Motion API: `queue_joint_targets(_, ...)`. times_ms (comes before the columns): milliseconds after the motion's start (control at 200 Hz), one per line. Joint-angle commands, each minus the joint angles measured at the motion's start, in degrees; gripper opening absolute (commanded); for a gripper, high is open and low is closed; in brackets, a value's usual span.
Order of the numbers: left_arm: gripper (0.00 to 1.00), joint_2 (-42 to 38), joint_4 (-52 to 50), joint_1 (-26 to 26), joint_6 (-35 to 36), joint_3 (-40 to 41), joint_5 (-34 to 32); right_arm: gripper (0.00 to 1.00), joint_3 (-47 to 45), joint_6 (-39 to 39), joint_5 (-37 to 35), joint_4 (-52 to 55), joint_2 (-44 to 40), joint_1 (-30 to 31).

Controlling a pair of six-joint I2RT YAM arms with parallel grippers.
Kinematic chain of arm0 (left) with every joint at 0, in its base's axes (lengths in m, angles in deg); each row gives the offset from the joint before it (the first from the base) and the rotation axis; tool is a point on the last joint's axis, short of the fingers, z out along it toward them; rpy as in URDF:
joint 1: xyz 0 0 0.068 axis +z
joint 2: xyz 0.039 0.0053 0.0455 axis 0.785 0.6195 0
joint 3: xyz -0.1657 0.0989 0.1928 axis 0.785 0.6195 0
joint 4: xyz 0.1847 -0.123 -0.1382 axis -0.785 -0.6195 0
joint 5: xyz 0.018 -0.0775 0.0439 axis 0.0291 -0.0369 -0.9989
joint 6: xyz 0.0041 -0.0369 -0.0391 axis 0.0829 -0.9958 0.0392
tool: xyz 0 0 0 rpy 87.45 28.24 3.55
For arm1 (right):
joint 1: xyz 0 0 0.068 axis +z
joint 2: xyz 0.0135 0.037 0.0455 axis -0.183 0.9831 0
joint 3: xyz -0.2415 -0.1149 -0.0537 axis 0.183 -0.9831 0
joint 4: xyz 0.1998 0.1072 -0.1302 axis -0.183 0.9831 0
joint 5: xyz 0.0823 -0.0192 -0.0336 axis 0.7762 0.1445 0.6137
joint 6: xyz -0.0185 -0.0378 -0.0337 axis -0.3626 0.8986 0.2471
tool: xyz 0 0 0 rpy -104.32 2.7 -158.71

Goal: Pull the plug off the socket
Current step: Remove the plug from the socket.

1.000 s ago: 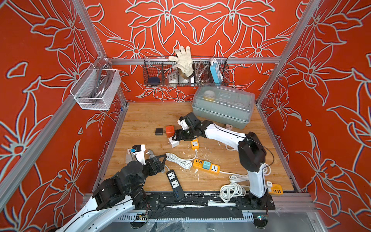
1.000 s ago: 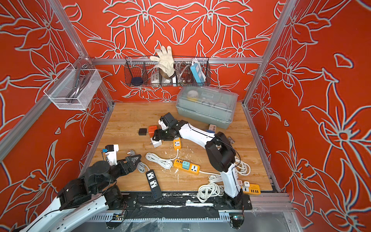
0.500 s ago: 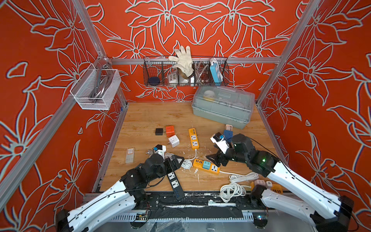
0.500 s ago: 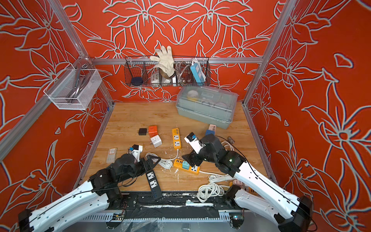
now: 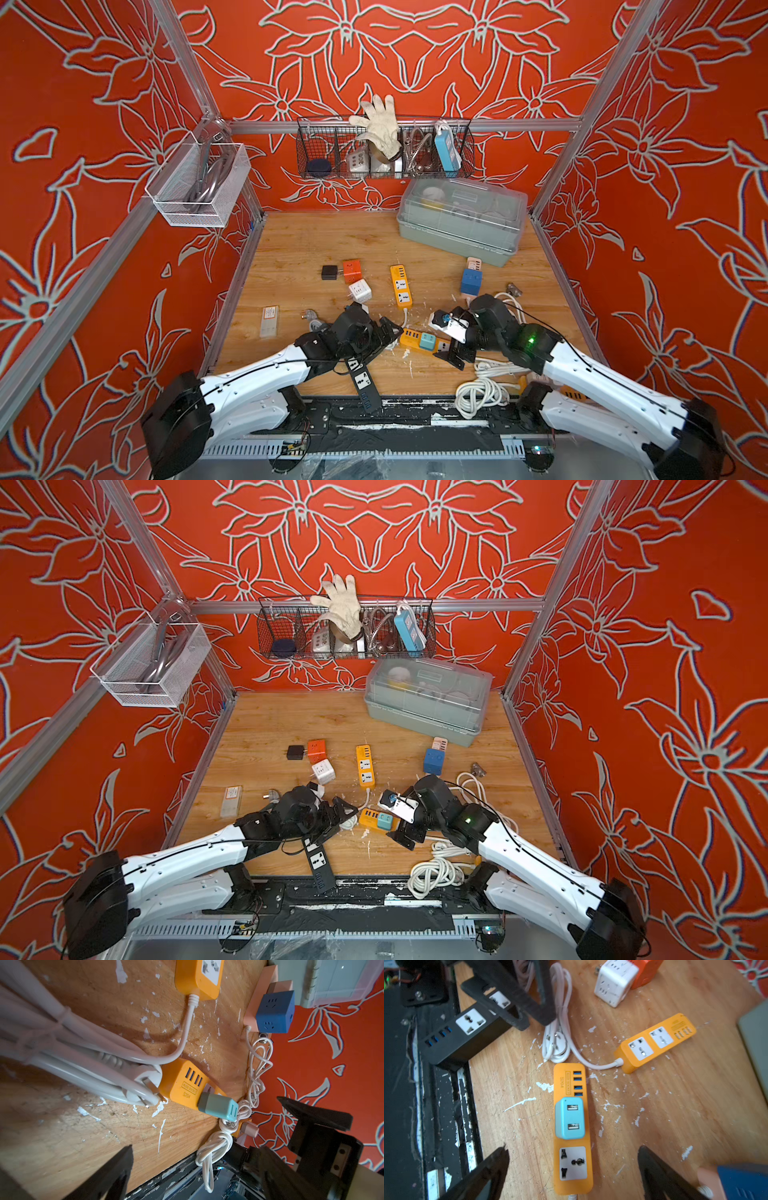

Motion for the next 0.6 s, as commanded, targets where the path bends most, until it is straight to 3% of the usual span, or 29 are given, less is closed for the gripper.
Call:
queue_joint_targets(0, 0.91, 3.67, 2.52, -0.68, -2.2, -3.22, 1.6, 0.98, 0.07, 7.85, 5.89, -4.11, 3.33, -0.19)
queue_joint_targets(190, 0.77, 11.45, 1.33, -1.64, -5.58, -5.95, 3.15, 0.89, 2.29, 11.23, 7.67, -4.54, 12.18, -1.15)
queue_joint_targets(320, 0.65, 14.79, 1.06, -1.76, -7.77, -6.57, 2.79, 0.76, 3.87, 11.26, 7.01, -3.5, 14.91, -2.07)
queue_joint_targets(450, 0.59, 17.55, 2.29, -1.78, -10.07, -7.04, 1.69, 0.64, 4.92, 10.25, 6.0, -3.05, 16.86, -2.45)
queue_joint_targets(590, 0.58, 21.47, 4.99, -1.8, -11.4, -8.09, 2.82, 0.58, 5.86, 10.07, 6.62, -2.34, 17.87, -2.44)
